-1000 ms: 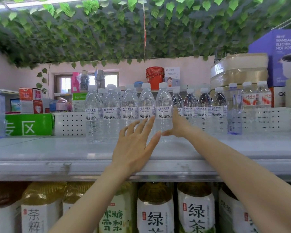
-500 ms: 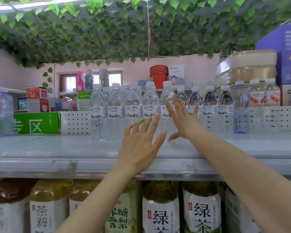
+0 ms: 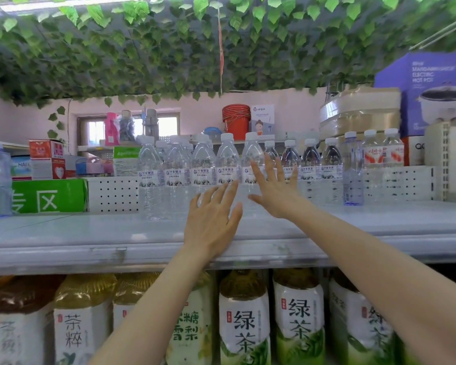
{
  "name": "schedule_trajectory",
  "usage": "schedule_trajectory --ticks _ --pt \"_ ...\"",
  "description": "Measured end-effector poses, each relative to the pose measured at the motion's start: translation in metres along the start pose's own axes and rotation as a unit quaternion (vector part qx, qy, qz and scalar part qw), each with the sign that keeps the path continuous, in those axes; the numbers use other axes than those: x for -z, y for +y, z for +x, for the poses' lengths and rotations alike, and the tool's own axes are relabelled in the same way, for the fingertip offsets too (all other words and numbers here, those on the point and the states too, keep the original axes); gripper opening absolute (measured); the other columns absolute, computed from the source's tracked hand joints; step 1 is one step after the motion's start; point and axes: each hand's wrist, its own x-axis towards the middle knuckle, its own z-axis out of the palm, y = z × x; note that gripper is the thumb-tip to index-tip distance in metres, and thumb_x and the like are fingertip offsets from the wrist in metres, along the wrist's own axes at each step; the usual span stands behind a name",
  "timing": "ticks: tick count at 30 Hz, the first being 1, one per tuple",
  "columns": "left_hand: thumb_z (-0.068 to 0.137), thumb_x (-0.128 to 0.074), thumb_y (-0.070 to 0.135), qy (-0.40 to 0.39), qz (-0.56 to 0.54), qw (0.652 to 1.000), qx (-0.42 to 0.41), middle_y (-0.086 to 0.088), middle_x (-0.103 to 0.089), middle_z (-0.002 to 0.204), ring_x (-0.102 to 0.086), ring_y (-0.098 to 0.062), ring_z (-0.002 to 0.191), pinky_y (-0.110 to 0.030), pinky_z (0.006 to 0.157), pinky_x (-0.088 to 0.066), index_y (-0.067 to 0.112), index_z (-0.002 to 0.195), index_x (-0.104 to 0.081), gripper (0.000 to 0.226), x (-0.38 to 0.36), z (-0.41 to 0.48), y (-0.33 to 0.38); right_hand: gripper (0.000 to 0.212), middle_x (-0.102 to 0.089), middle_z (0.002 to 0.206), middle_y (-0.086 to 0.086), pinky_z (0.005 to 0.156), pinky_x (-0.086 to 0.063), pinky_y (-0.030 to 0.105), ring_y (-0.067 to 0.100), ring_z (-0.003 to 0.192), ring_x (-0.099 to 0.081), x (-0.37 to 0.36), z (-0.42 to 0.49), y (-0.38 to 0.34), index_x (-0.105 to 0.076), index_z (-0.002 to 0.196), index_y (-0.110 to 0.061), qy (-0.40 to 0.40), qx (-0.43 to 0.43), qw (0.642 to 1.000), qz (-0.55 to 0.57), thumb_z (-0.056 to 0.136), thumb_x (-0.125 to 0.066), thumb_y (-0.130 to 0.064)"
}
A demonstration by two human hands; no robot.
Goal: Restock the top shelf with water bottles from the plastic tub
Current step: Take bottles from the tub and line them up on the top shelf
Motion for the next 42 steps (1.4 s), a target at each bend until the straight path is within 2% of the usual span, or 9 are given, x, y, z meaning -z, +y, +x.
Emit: schedule_trajectory --ticks 6,8,10,12,16,29,36,40,42 --pt "0.085 0.003 0.053 0.032 0.000 0.999 -0.031 0.003 -0.025 0.155 -0.021 -0.017 0.142 -0.041 0.115 -0.008 0.026 0.150 -0.016 0.073 0.016 -0.022 -0.009 0.062 0.013 0.159 0.004 0.111 -0.002 0.062 0.028 0.147 0.005 0.021 -0.056 -0.008 -0.003 0.152 -0.028 0.099 0.053 0.993 -0.043 0.100 -0.033 -0.041" --pt "0.090 -0.005 0.049 0.047 0.017 0.997 -0.056 -0.002 -0.034 0.151 -0.030 -0.022 0.139 -0.045 0.114 -0.015 0.021 0.148 -0.026 0.068 0.024 -0.031 -0.013 0.056 -0.013 0.159 0.009 0.108 -0.017 0.064 0.031 0.144 -0.019 0.025 -0.076 -0.013 -0.024 0.149 -0.025 0.150 0.071 0.985 -0.048 0.097 -0.033 -0.043" --pt "0.093 -0.017 0.044 0.062 0.044 0.993 -0.086 -0.007 -0.048 0.141 -0.044 -0.027 0.130 -0.049 0.109 -0.025 0.015 0.142 -0.041 0.061 0.031 -0.041 -0.014 0.053 -0.045 0.143 0.012 0.098 -0.035 0.062 0.033 0.128 -0.047 0.029 -0.094 -0.018 -0.050 0.134 -0.019 0.183 0.074 0.980 -0.026 0.091 -0.032 -0.045" --pt "0.093 -0.023 0.041 0.073 0.059 0.990 -0.107 -0.009 -0.056 0.132 -0.051 -0.029 0.122 -0.048 0.105 -0.026 0.012 0.135 -0.050 0.057 0.035 -0.052 -0.013 0.048 -0.058 0.127 0.010 0.090 -0.043 0.055 0.030 0.112 -0.058 0.030 -0.112 -0.024 -0.061 0.119 -0.017 0.200 0.073 0.977 -0.022 0.089 -0.036 -0.044" --pt "0.092 -0.027 0.039 0.056 0.056 0.989 -0.127 -0.010 -0.058 0.130 -0.053 -0.031 0.119 -0.045 0.104 -0.021 0.012 0.131 -0.053 0.054 0.047 -0.078 -0.009 0.043 -0.062 0.121 0.007 0.085 -0.045 0.052 0.028 0.102 -0.062 0.028 -0.142 -0.036 -0.065 0.109 -0.018 0.208 0.079 0.975 -0.025 0.086 -0.040 -0.045" --pt "0.093 -0.029 0.040 -0.015 0.093 0.991 -0.091 -0.009 -0.059 0.128 -0.054 -0.029 0.116 -0.046 0.101 -0.028 0.011 0.129 -0.056 0.054 0.055 -0.174 -0.006 0.045 -0.061 0.123 0.007 0.094 -0.040 0.050 0.028 0.109 -0.058 -0.008 -0.219 -0.071 -0.062 0.119 -0.019 0.133 0.133 0.982 0.004 0.090 -0.039 -0.045" --pt "0.091 -0.034 0.038 -0.070 0.077 0.993 -0.063 -0.012 -0.065 0.116 -0.059 -0.032 0.105 -0.042 0.092 -0.030 0.008 0.123 -0.058 0.051 0.013 -0.252 0.005 0.042 -0.066 0.109 0.007 0.076 -0.045 0.040 0.029 0.087 -0.063 -0.069 -0.283 -0.091 -0.067 0.106 -0.016 0.119 0.149 0.980 0.054 0.090 -0.040 -0.043" --pt "0.091 -0.034 0.039 -0.126 0.043 0.990 -0.055 -0.011 -0.064 0.116 -0.059 -0.031 0.104 -0.043 0.087 -0.041 0.007 0.125 -0.057 0.053 -0.017 -0.296 0.009 0.042 -0.066 0.110 0.007 0.076 -0.045 0.043 0.030 0.087 -0.062 -0.110 -0.328 -0.094 -0.066 0.103 -0.015 0.070 0.156 0.983 0.069 0.088 -0.039 -0.043" --pt "0.090 -0.034 0.039 -0.135 0.028 0.988 -0.068 -0.009 -0.064 0.115 -0.058 -0.029 0.102 -0.040 0.085 -0.039 0.007 0.128 -0.054 0.053 -0.033 -0.319 0.012 0.040 -0.065 0.111 0.006 0.075 -0.043 0.041 0.028 0.087 -0.061 -0.130 -0.349 -0.094 -0.065 0.104 -0.016 0.066 0.171 0.982 0.048 0.090 -0.039 -0.042"
